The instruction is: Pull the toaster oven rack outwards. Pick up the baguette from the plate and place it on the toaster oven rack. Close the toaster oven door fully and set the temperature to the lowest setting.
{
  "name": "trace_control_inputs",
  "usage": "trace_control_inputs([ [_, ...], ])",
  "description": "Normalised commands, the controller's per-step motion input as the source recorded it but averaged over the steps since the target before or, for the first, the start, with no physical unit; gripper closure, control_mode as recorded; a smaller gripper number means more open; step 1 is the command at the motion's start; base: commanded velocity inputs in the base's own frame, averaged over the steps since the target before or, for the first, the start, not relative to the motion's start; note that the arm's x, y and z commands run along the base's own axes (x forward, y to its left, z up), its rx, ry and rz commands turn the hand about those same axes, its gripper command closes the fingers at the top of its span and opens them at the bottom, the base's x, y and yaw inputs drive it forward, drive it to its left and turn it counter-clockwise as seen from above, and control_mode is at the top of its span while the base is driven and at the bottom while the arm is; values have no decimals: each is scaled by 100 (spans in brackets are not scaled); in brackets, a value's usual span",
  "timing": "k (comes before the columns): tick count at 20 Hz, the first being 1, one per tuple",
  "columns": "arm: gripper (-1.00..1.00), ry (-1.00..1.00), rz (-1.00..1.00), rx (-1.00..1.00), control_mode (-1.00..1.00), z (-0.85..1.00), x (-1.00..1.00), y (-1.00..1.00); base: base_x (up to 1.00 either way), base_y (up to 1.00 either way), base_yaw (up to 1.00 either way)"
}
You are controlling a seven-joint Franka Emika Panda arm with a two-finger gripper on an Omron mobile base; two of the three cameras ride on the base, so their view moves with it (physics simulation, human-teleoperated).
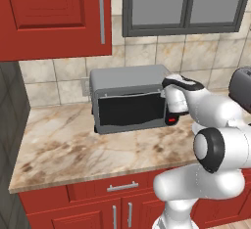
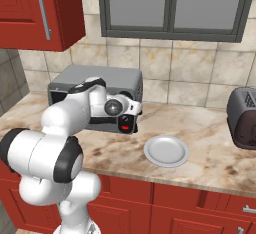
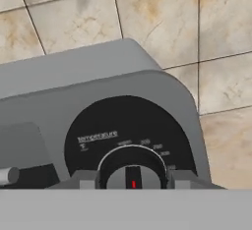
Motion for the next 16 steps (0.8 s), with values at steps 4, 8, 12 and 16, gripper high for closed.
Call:
trace_control_inputs([
  [4,100,-18,4,-38,-100,0,0,1,0,0,0],
  [8,100,-22,11,-39,-100,0,0,0,0,0,0],
  [12,100,-26,13,-47,-100,0,0,0,0,0,0],
  [16,100,-29,15,-52,-100,0,0,0,0,0,0],
])
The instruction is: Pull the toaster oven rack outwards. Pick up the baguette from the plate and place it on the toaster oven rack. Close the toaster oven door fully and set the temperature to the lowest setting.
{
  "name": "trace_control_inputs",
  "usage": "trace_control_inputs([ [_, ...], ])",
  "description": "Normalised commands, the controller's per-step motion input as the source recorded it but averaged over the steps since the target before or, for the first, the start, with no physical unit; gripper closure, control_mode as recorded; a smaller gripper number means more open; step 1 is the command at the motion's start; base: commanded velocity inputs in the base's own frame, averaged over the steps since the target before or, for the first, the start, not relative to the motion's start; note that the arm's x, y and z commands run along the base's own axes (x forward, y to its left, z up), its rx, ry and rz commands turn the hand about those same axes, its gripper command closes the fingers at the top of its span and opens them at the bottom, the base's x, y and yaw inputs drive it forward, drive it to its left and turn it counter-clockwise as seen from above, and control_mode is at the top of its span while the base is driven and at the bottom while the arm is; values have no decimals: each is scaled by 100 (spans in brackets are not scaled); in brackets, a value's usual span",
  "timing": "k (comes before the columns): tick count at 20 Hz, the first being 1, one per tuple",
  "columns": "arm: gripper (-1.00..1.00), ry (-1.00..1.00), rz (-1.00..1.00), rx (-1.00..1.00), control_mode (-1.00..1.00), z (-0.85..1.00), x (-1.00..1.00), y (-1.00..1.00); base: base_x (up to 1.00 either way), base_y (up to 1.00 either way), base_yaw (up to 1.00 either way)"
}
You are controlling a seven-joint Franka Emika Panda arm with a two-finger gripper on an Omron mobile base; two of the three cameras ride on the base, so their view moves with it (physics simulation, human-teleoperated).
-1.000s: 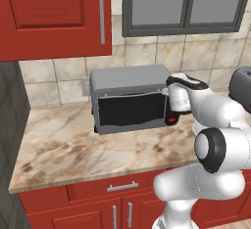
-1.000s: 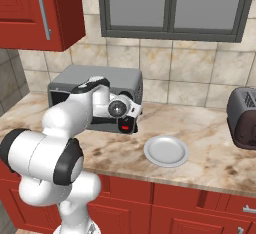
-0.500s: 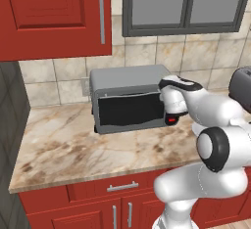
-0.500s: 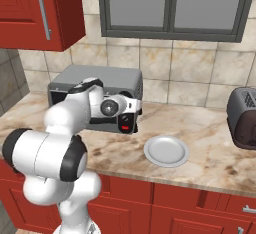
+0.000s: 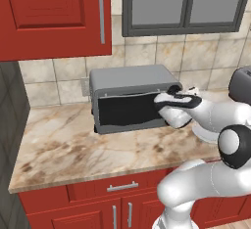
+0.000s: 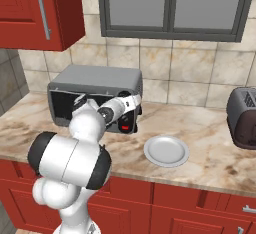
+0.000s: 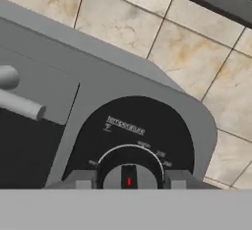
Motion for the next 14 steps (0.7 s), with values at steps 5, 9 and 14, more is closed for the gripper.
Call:
trace_control_inputs([
  [5,100,-24,12,-66,-100,0,0,20,0,0,0],
  [9,100,-23,7,-68,-100,0,0,30,0,0,0],
  [14,100,-13,8,-73,-100,0,0,40,0,0,0],
])
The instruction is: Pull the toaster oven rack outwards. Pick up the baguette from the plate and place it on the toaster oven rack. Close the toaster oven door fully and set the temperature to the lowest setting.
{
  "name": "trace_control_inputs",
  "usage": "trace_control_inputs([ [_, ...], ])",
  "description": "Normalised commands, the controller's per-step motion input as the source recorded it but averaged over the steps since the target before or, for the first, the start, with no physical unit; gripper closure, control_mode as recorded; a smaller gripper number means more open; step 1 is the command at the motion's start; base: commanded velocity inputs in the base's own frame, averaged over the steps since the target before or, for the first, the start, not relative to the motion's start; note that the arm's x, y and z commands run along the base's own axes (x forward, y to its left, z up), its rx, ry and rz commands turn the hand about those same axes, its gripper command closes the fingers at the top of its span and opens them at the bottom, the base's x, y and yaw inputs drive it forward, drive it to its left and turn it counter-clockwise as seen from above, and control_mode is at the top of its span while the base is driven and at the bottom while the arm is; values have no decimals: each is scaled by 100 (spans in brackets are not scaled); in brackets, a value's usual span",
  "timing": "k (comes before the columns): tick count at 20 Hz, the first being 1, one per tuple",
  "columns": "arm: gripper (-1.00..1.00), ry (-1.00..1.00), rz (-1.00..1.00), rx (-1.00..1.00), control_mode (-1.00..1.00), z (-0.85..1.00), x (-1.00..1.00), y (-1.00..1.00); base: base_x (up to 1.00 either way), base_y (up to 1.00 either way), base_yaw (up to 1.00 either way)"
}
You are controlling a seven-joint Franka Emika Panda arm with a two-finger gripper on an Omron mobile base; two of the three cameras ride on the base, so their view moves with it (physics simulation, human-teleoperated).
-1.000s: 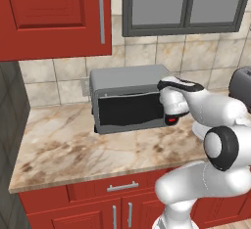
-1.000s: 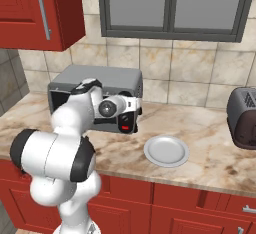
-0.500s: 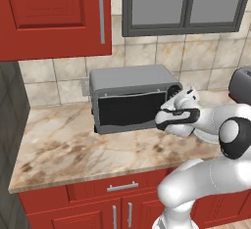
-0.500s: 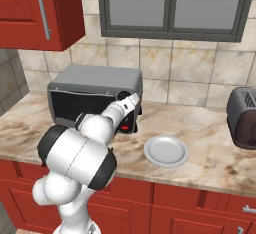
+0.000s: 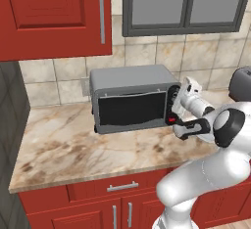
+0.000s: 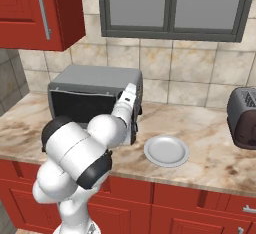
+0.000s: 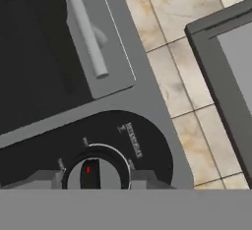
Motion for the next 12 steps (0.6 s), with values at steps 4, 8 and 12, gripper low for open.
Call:
trace_control_inputs([
  [4,100,0,0,-83,-100,0,0,82,0,0,0],
  [8,100,-1,0,-81,-100,0,0,87,0,0,0],
  [12,100,0,0,-68,-100,0,0,85,0,0,0],
])
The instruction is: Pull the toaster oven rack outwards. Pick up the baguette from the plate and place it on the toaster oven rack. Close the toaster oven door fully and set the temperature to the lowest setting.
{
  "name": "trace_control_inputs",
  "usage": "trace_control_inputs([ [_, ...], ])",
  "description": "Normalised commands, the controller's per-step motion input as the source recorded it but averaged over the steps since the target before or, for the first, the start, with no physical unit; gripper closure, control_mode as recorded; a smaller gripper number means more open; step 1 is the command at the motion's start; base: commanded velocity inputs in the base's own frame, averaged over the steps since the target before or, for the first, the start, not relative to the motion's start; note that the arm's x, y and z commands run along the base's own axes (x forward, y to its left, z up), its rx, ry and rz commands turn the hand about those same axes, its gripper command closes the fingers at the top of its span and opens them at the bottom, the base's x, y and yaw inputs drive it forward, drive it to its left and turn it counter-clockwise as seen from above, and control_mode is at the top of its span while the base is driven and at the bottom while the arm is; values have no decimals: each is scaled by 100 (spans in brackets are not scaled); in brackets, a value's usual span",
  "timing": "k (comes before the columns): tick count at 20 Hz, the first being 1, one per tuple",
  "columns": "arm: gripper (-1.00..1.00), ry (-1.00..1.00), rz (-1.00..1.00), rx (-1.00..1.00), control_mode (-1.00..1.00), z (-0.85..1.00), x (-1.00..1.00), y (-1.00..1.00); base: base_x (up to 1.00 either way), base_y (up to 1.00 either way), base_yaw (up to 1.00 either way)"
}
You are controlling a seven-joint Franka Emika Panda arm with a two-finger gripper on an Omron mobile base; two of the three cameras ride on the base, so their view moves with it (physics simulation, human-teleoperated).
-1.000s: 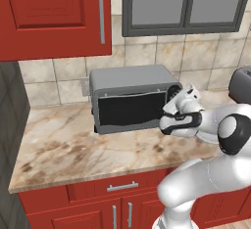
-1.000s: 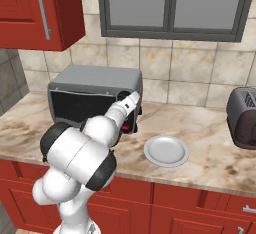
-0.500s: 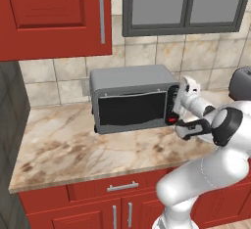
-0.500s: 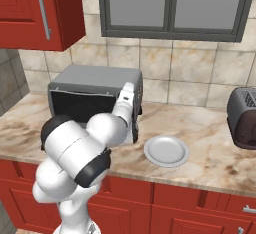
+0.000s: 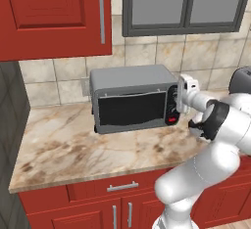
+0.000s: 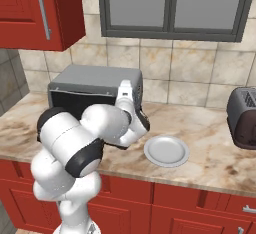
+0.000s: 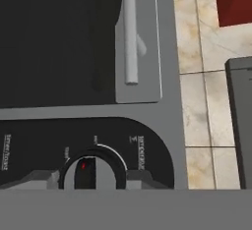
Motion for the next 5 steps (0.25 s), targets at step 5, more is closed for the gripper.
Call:
trace_control_inputs([
  [5,100,0,0,-53,-100,0,0,76,0,0,0],
])
